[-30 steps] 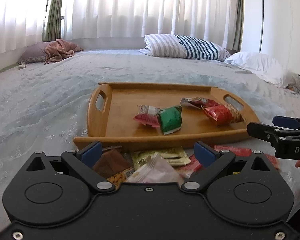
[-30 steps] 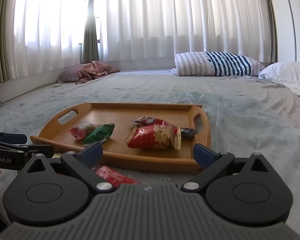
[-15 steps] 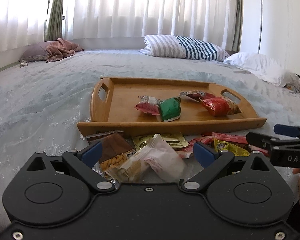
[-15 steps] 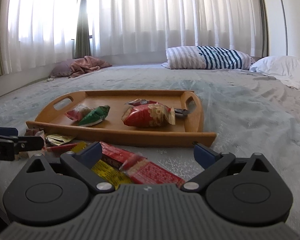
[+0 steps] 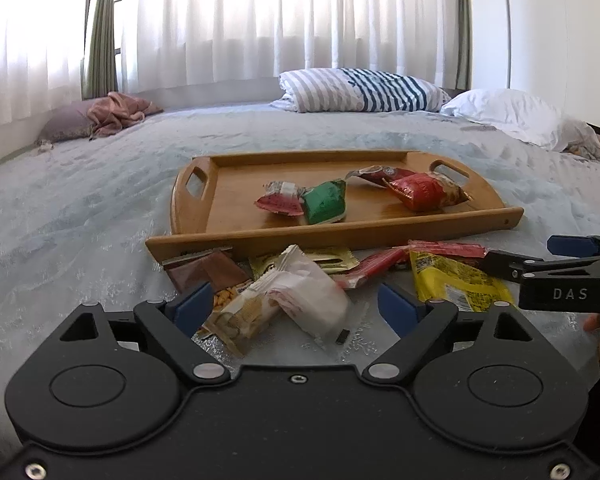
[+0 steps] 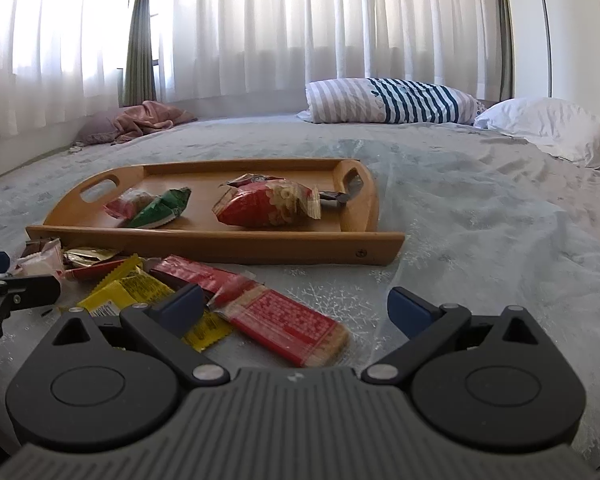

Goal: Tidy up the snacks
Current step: 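Withdraw both open tools from the tray toward the snack pile, then grasp the white translucent packet with the left tool while the right tool approaches the red biscuit packet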

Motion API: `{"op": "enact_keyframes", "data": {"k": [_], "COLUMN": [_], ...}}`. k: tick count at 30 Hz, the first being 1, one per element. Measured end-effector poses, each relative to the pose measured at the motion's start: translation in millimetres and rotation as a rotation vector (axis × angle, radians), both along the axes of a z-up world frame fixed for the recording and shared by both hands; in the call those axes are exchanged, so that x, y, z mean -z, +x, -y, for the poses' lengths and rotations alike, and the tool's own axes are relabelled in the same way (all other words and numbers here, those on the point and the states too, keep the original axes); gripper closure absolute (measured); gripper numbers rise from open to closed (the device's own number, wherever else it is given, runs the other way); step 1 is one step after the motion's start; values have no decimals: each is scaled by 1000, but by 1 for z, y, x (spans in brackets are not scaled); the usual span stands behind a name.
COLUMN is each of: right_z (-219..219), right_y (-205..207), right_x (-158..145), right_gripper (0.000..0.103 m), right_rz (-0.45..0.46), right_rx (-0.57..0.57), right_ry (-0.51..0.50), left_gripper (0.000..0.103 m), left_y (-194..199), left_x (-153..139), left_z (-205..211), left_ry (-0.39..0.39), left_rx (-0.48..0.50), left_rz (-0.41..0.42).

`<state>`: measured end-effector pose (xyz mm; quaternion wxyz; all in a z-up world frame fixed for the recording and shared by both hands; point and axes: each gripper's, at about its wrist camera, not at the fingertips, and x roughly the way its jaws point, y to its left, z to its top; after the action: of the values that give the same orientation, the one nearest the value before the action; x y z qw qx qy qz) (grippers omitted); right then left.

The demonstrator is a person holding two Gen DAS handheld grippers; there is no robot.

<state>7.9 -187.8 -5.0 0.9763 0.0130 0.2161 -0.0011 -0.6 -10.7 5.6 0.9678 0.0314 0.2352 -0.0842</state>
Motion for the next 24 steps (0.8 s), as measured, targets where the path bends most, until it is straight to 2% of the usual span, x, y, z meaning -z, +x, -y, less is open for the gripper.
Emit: {"op": "enact_keyframes", "data": {"k": [2,4,7,16,24], "right_z": [-1,-2,-2,-5,-10], "right_y": [-2,-3,-3,-6,-9], "right_x": [0,0,-1,1,4], "right_gripper": [6,13,18,20,19], "right_rz": [17,27,25,21,16], "right_rx": [35,55,58,26,1], "right_ry": [-21,-41,-41,-44,-39], "left_gripper": [17,25,30,42,45], "left_y": [0,0,1,5,3], "left_x": [-1,-1,-1,0,1], "left_z": [3,7,10,14,13], "left_ry": [21,40,55,59,77], "left_rx": [19,34,46,45,41], "left_rz": [-2,-5,-1,-15,6]}}
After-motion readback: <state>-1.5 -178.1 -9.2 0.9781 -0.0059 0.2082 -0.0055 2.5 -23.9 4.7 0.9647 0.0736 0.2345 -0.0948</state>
